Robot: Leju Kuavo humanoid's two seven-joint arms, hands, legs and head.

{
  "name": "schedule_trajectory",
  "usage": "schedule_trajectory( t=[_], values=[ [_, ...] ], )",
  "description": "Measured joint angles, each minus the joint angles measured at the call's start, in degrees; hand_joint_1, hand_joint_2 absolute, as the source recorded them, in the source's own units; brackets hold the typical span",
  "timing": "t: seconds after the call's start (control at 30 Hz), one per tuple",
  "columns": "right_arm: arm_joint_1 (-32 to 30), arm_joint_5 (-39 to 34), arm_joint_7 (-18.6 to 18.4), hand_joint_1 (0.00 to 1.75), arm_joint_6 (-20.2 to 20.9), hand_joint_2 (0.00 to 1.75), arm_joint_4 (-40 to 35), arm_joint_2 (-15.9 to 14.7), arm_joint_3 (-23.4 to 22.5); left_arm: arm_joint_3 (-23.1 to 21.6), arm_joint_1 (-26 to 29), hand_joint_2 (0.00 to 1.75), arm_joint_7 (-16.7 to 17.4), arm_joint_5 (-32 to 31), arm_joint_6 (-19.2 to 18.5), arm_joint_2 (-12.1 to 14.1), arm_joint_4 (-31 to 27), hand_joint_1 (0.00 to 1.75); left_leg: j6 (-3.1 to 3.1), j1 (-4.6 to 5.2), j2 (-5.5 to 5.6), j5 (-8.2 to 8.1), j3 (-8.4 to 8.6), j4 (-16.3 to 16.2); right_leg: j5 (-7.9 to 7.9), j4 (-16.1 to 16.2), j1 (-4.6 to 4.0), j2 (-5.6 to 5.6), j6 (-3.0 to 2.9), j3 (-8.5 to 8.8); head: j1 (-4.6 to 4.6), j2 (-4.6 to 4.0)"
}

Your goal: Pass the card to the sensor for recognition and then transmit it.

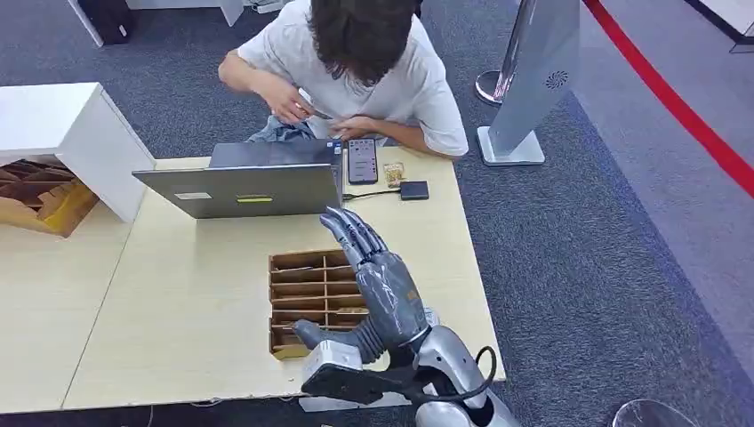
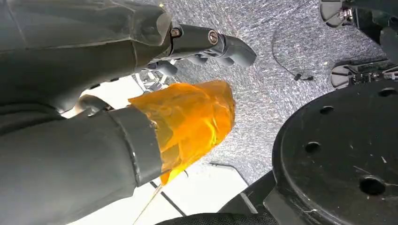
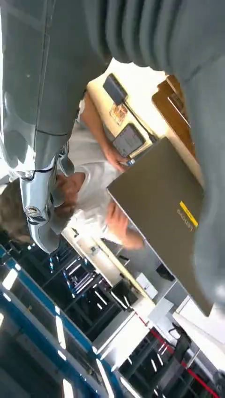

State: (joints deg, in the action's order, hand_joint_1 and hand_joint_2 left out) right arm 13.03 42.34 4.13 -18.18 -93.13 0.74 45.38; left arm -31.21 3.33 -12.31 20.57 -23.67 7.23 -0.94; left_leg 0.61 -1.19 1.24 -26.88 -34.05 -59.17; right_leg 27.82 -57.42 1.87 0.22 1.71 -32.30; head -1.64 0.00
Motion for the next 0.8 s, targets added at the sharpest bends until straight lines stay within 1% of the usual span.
schedule_trajectory(
  t=[0.37,0.67,0.8],
  values=[
    [-0.13,0.35,0.87,0.00,-0.44,1.75,-0.35,-0.68,0.63,1.62,0.35,0.00,0.00,-1.44,-0.13,-0.02,0.00,0.00,0.00,0.00,0.00,0.00,0.00,0.00,0.00,0.00,0.00,0.00,0.00,0.00,0.00,0.00],
    [-0.09,3.46,1.31,0.00,0.39,1.75,1.84,-1.55,3.32,4.52,0.36,0.00,0.02,-5.09,-0.52,0.07,0.00,0.00,0.00,0.00,0.00,0.00,0.00,0.00,0.00,0.00,0.00,0.00,0.00,0.00,0.00,0.00],
    [-0.09,3.85,1.31,0.00,0.48,1.75,2.73,-1.81,4.04,5.44,0.35,0.00,0.09,-5.51,-0.52,0.09,0.00,0.00,0.00,0.00,0.00,0.00,0.00,0.00,0.00,0.00,0.00,0.00,0.00,0.00,0.00,0.00]
  ],
)
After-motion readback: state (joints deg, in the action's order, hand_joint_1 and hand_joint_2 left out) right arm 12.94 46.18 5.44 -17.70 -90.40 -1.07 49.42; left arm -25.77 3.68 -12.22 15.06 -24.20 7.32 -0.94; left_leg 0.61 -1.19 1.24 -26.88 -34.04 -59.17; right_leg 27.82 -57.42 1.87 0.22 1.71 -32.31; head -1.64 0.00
